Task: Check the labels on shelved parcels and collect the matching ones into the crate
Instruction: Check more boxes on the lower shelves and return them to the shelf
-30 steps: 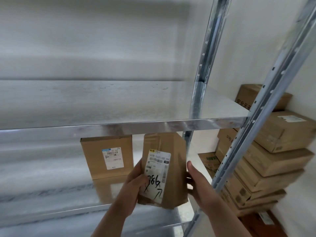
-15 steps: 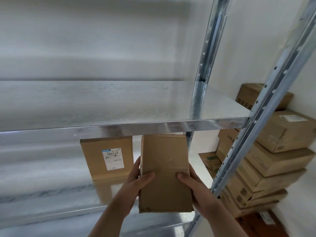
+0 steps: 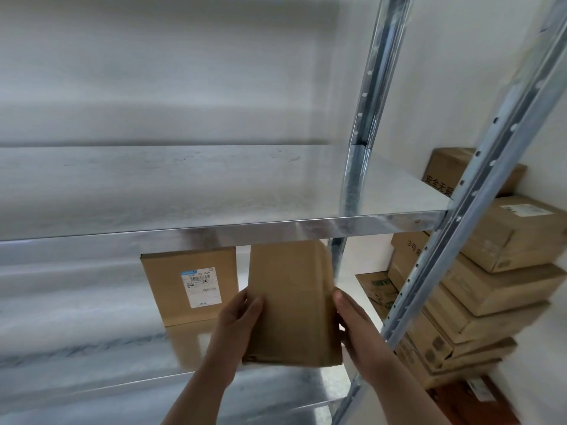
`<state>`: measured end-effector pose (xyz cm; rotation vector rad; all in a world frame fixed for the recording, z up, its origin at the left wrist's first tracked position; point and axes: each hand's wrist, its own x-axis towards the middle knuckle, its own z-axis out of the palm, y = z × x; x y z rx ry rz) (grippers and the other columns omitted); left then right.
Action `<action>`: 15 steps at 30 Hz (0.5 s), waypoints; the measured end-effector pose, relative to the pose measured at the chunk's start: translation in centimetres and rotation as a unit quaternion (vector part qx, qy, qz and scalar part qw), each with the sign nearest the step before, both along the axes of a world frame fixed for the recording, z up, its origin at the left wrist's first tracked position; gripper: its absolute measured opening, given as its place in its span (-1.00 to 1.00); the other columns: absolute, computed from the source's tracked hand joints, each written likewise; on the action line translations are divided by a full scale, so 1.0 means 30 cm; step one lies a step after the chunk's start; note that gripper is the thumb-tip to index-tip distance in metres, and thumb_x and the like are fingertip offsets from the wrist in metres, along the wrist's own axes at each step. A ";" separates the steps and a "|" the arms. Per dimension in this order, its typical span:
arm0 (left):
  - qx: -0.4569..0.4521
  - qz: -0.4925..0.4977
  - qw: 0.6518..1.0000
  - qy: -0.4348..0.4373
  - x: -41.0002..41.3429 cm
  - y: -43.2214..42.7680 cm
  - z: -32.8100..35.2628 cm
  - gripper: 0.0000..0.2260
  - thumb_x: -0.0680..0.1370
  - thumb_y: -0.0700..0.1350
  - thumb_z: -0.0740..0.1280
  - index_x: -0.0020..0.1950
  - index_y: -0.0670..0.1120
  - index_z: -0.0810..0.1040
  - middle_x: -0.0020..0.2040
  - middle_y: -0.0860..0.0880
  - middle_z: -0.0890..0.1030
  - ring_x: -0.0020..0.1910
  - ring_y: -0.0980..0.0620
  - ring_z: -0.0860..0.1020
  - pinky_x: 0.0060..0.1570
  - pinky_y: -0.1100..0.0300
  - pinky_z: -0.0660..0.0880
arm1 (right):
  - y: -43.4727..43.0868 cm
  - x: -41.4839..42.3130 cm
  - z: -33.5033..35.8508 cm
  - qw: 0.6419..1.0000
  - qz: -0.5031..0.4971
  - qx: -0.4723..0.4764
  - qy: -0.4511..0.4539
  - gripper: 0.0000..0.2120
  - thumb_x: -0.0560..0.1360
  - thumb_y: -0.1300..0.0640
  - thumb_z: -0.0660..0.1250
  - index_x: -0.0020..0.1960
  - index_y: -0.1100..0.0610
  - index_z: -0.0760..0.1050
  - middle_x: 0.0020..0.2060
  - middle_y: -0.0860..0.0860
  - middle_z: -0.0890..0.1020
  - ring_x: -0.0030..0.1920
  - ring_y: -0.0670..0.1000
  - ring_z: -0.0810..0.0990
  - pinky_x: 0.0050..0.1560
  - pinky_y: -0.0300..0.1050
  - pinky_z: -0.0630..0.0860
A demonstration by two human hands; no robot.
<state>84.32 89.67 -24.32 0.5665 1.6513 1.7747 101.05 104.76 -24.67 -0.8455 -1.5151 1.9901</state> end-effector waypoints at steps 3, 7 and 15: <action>-0.037 0.035 0.998 0.045 -0.018 0.005 -0.008 -0.73 0.68 -0.18 0.31 0.25 0.18 0.59 0.08 0.07 0.72 0.19 -0.01 0.62 0.18 0.03 0.52 | 0.015 -0.001 0.006 1.000 -0.016 -0.014 0.000 -0.47 0.49 -0.19 0.37 0.34 0.09 0.62 0.23 0.05 0.72 0.25 0.11 0.69 0.40 0.16 0.54; -0.039 -0.014 0.999 -0.005 -0.006 -0.003 -0.003 -0.71 0.63 0.11 0.36 0.37 0.26 0.53 0.20 -0.01 0.69 0.28 -0.11 0.61 0.30 -0.25 0.54 | -0.007 0.007 0.016 0.999 0.009 -0.029 0.023 -0.67 0.61 -0.02 0.33 0.33 0.03 0.61 0.24 0.16 0.70 0.22 0.21 0.71 0.31 0.33 0.59; -0.030 -0.186 0.982 -0.032 0.027 0.001 0.008 -0.36 0.38 0.08 0.49 0.35 0.43 0.29 0.23 0.17 0.66 0.17 0.10 0.66 -0.09 0.25 0.63 | -0.018 -0.009 -0.023 0.985 0.138 -0.098 0.014 -0.26 0.43 -0.12 0.56 0.53 0.01 0.38 0.33 0.24 0.63 0.30 0.35 0.63 0.33 0.42 0.54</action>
